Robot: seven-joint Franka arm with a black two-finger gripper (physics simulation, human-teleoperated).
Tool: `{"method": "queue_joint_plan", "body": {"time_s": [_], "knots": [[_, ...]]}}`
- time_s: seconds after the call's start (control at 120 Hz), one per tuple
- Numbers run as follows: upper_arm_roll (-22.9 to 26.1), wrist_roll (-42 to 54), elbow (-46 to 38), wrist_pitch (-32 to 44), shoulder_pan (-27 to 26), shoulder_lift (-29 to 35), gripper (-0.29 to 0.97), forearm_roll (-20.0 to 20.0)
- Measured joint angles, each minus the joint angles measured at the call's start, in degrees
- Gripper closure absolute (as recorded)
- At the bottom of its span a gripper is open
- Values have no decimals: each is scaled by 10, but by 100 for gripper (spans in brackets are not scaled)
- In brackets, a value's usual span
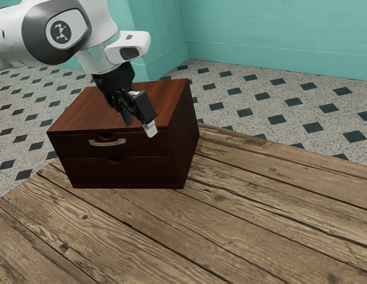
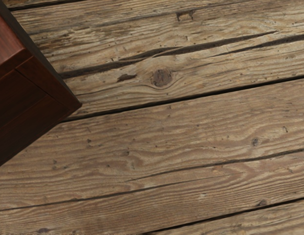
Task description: Pull the drawer handle with one arm to open the drawer
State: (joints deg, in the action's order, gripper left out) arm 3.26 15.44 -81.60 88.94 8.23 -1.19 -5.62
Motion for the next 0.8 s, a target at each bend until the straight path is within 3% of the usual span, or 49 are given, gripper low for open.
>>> {"method": "queue_joint_plan", "body": {"time_s": [0.208,0.3,0.375,0.442,0.667,0.8], "knots": [[3,5,28,-2,27,5,0,1],[8,43,116,-12,49,77,0,5],[3,112,131,-21,33,144,0,7],[-13,186,121,-41,31,162,0,12],[-25,423,80,-68,30,111,0,-6],[-70,521,61,-60,35,87,1,-6]]}}
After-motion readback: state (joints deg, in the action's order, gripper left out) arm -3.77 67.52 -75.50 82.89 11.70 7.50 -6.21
